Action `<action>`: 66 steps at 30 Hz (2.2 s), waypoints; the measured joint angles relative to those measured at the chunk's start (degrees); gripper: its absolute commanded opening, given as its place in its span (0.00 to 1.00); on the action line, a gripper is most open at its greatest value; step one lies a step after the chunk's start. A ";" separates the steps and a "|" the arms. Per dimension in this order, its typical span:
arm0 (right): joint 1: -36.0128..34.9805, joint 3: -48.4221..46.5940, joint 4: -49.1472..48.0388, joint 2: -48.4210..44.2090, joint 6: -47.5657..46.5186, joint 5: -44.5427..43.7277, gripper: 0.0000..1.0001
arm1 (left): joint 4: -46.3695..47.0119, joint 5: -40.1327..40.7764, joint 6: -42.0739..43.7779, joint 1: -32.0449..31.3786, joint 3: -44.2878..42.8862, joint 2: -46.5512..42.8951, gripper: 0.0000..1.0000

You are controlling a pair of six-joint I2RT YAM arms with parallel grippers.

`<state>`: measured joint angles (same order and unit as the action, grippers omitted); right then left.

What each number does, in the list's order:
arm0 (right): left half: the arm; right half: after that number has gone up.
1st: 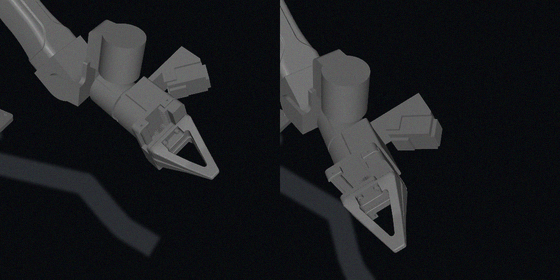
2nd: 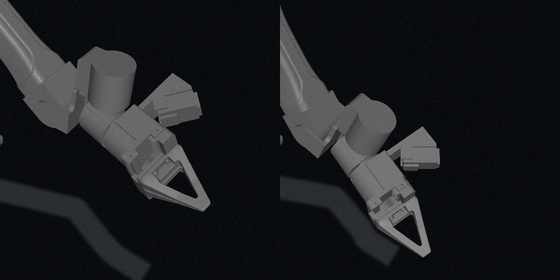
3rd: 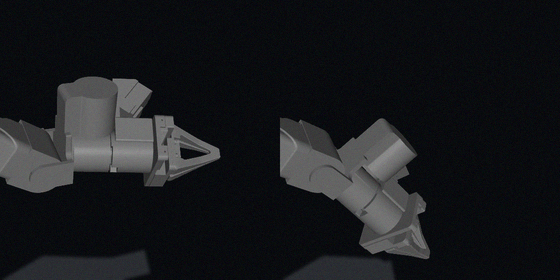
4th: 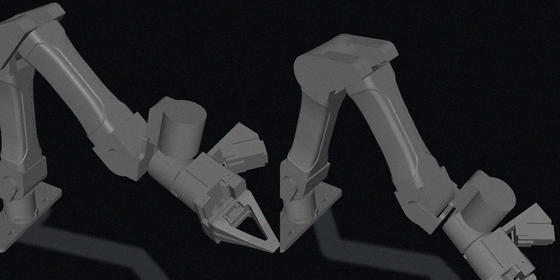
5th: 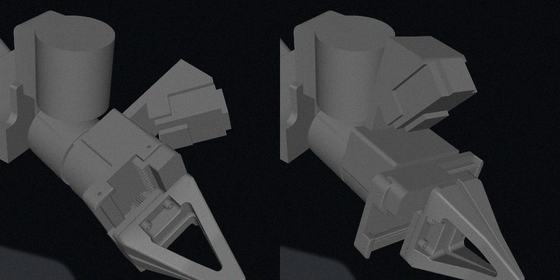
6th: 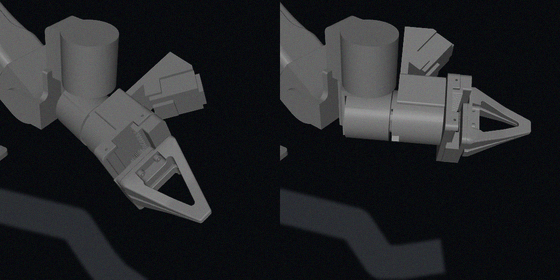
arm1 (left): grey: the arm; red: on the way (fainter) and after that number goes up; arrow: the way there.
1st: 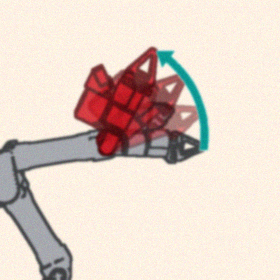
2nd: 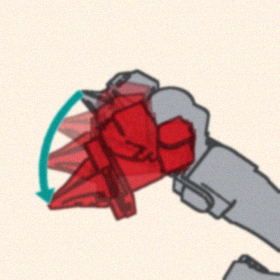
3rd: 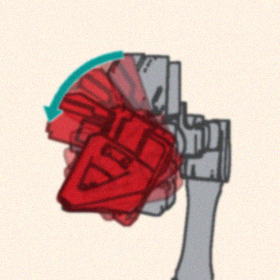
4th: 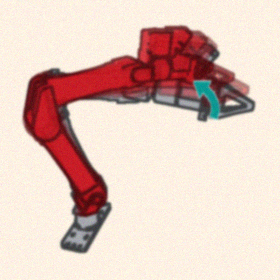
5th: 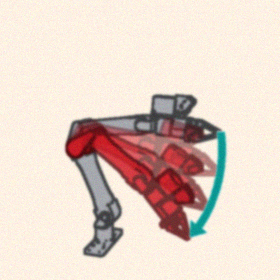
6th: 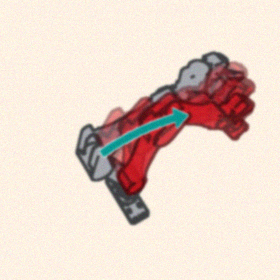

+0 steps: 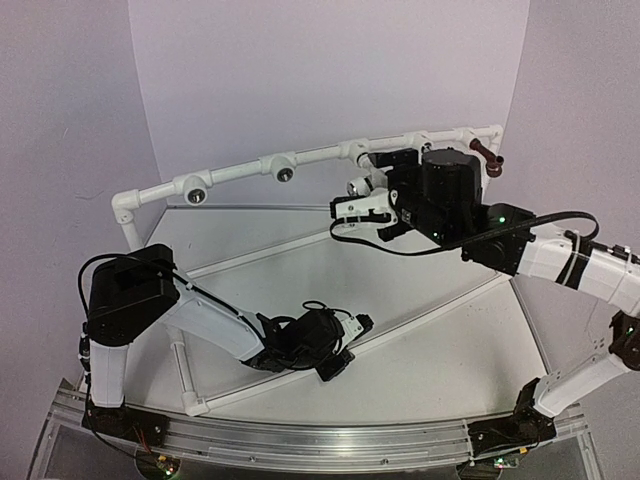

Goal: Install the water faucets
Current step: Screw the water faucet onto the adaptor.

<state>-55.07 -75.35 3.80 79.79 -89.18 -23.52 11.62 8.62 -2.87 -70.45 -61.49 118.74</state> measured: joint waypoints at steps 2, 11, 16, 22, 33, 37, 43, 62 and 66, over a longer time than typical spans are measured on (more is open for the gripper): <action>0.00 0.15 -4.16 1.47 -2.08 -1.26 0.98 | 0.00 0.00 0.00 0.01 0.00 0.00 0.00; 0.00 -0.26 -10.58 5.47 3.97 -4.28 0.66 | 0.00 0.00 0.00 0.01 0.00 0.00 0.00; 0.00 -1.14 -10.25 6.59 11.51 -5.65 0.55 | 0.00 -0.02 -0.02 0.01 0.00 0.00 0.00; -0.03 -1.16 -11.33 6.77 26.51 -6.80 0.36 | 0.00 -0.01 -0.01 0.01 0.00 0.00 0.00; 1.83 -1.14 -12.64 5.78 84.13 -3.69 0.07 | 0.00 -0.02 -0.02 0.01 0.00 0.00 0.00; 2.49 -0.67 -12.71 5.09 107.85 -2.64 0.06 | 0.00 -0.02 -0.02 0.01 0.00 0.00 0.00; 3.44 5.21 -19.64 2.95 140.31 -0.62 0.20 | -0.01 -0.02 -0.02 0.01 0.00 0.00 0.00; 2.43 6.98 -10.84 -3.20 142.85 12.01 0.98 | 0.00 -0.05 -0.02 0.01 0.02 0.00 0.00; 2.47 2.04 3.61 -6.51 134.07 12.36 0.98 | 0.00 -0.08 -0.02 0.04 0.01 0.00 0.00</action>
<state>-52.60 -73.31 7.41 73.28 44.89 -11.16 11.62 8.54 -2.90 -70.41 -61.48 118.74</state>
